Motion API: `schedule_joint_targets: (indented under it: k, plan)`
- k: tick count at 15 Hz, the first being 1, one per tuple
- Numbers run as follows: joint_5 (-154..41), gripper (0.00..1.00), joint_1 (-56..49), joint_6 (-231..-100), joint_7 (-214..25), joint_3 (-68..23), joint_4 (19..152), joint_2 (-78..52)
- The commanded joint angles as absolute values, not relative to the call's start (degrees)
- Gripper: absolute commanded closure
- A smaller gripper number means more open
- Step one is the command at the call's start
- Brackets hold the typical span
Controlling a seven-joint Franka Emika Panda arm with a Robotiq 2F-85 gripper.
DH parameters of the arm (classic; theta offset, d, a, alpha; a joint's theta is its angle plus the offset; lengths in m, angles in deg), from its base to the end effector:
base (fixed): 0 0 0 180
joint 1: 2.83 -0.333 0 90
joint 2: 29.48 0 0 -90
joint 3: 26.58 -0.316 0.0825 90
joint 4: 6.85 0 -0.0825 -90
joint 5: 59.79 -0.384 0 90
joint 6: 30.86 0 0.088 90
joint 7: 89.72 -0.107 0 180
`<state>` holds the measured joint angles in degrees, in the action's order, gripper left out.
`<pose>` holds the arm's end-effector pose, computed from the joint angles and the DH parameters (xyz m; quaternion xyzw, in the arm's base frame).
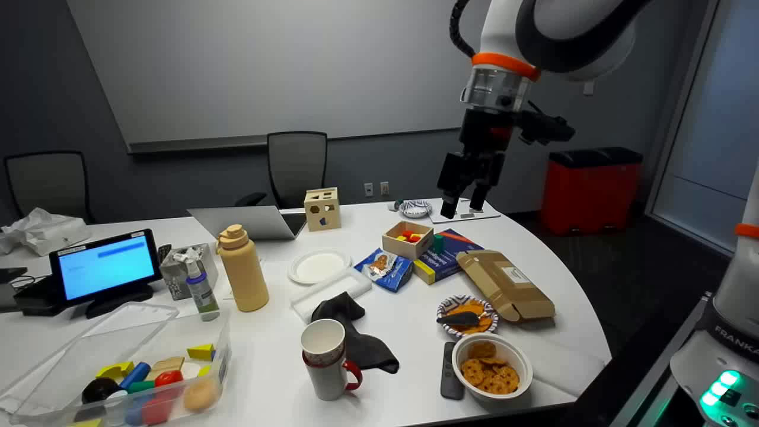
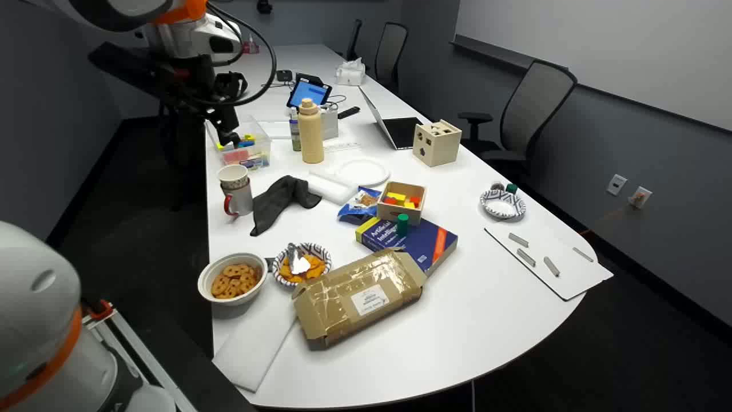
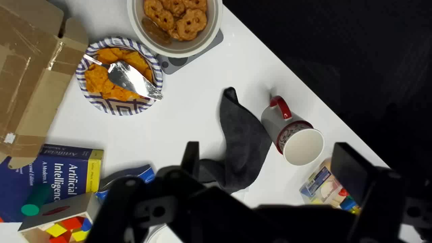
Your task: Use the black towel to clean the table
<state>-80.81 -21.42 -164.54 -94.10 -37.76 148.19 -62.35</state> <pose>0.3246 0.1897 0.4178 -0.9860 -0.0964 -0.0706 0.1159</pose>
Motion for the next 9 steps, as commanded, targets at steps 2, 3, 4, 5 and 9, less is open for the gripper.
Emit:
schedule_joint_targets:
  k: [2,3,4,5,9]
  plan:
    - [-80.7,0.0,-21.5,-164.4,-94.2,-37.6,148.1,-62.4]
    - [-80.7,0.0,-21.5,-164.4,-94.2,-37.6,148.1,-62.4]
    - [-80.7,0.0,-21.5,-164.4,-94.2,-37.6,148.1,-62.4]
    - [-80.7,0.0,-21.5,-164.4,-94.2,-37.6,148.1,-62.4]
    - [-80.3,0.0,-19.4,-169.2,-98.2,-39.3,145.0,-52.9]
